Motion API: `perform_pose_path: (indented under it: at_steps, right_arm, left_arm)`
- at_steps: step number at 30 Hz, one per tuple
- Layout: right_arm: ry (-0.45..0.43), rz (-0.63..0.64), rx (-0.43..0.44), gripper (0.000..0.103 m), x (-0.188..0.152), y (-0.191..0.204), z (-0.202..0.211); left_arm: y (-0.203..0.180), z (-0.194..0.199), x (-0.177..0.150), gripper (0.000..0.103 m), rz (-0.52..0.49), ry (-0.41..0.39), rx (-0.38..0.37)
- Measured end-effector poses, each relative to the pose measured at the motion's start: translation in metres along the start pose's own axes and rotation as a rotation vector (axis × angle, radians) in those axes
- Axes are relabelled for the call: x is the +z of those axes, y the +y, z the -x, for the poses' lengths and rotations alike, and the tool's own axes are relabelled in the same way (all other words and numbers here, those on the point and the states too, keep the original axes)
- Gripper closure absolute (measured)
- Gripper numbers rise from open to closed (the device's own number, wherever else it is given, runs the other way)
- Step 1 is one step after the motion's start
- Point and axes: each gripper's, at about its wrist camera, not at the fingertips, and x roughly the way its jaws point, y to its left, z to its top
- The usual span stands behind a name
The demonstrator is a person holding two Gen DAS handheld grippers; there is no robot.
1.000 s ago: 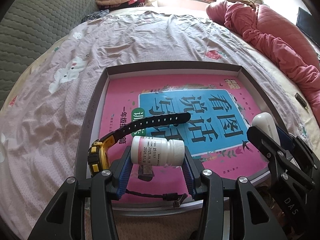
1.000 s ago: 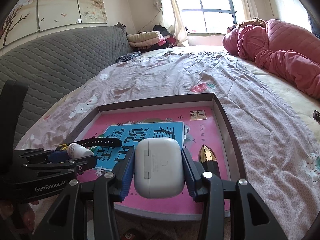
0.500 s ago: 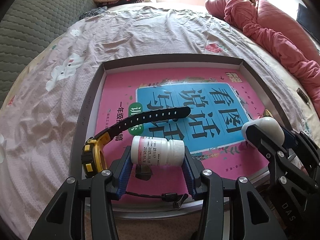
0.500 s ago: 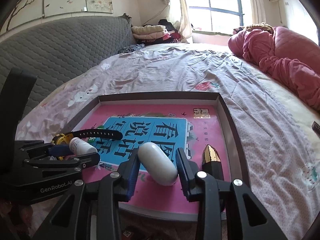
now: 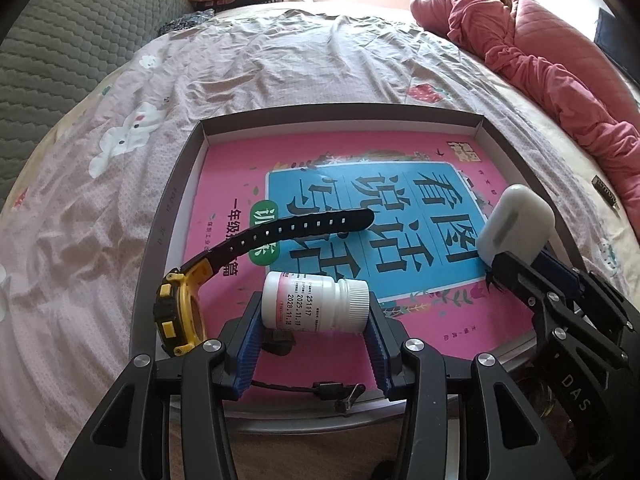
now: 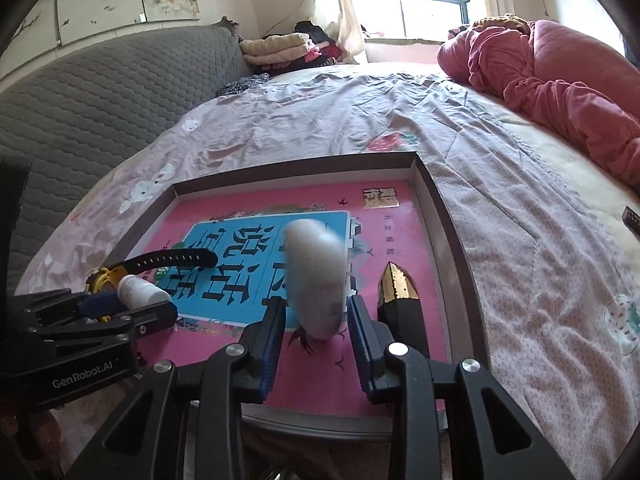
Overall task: Organize rigid objects
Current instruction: 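Lower the pill bottle into the box with the left tool while the right tool lowers the earbud case, then open both tools to release the pill bottle and earbud case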
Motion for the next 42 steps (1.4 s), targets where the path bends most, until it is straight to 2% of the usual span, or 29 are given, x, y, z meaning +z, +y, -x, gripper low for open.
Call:
perform_pose_path:
  at_steps: [13, 24, 42]
  right_arm:
    - [-0.019, -0.027, 0.025, 0.07, 0.001, -0.003, 0.004]
    - [-0.033, -0.006, -0.013, 0.07, 0.001, 0.0, 0.009]
    - [-0.058, 0.006, -0.024, 0.07, 0.0, 0.002, 0.014]
  left_arm:
    - [-0.004, -0.002, 0.001, 0.055, -0.008, 0.017, 0.022]
    - [-0.009, -0.001, 0.0, 0.055, -0.016, 0.011, 0.056]
    - [-0.007, 0.006, -0.008, 0.054, -0.018, 0.011, 0.071]
